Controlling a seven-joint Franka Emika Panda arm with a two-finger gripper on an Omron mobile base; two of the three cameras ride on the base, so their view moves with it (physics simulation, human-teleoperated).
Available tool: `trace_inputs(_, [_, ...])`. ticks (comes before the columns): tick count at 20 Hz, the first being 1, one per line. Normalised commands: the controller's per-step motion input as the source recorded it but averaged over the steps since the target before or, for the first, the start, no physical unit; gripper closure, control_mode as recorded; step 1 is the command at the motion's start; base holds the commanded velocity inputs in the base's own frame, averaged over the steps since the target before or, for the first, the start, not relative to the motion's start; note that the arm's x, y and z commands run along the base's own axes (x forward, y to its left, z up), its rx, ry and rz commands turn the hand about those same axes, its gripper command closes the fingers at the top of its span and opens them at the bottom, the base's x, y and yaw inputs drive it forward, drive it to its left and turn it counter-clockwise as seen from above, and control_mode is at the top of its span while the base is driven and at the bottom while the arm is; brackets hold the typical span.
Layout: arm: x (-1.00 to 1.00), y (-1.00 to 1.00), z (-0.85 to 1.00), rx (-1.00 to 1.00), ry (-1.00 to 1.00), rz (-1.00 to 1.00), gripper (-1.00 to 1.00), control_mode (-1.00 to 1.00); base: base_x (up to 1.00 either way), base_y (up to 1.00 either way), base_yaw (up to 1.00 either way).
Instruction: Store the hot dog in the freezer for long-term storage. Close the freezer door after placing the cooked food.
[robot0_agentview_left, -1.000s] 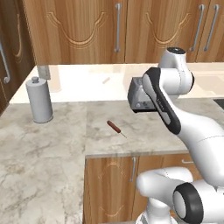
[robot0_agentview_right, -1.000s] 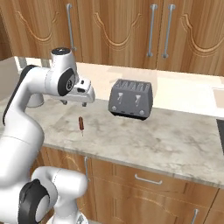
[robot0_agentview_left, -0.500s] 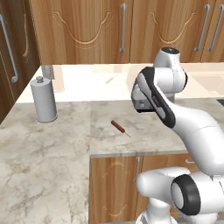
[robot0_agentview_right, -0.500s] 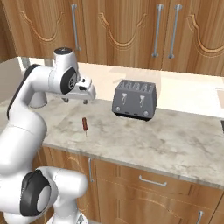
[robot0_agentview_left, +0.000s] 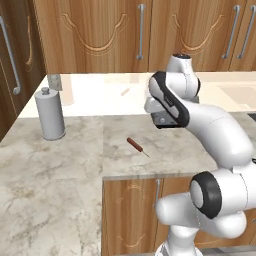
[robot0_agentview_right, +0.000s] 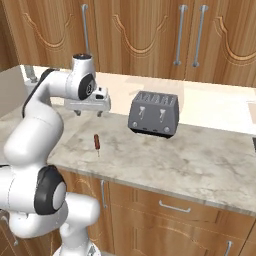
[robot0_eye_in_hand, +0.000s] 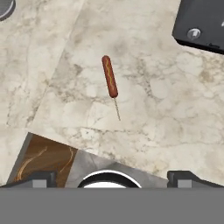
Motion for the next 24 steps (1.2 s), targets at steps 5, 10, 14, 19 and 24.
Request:
trace_inputs(5, [0.18, 0.27, -0.57, -0.01, 0.00, 0.03, -1.00, -1.00, 0.00, 0.00, 0.00])
trace_inputs(10, [0.01, 0.26, -0.86, -0.15, 0.02, 0.03, -1.00, -1.00, 0.00, 0.00, 0.00])
trace_inputs(14, [0.08, 0.02, -0.89, -0.20, 0.08, 0.07, -1.00, -1.00, 0.00, 0.00, 0.00])
trace_inputs(19, [0.29, -0.03, -0.67, -0.08, 0.16, 0.01, -1.00, -1.00, 0.00, 0.00, 0.00])
trace_inputs(24, [0.25, 0.01, -0.21, 0.00, 0.01, 0.01, -1.00, -1.00, 0.00, 0.00, 0.00])
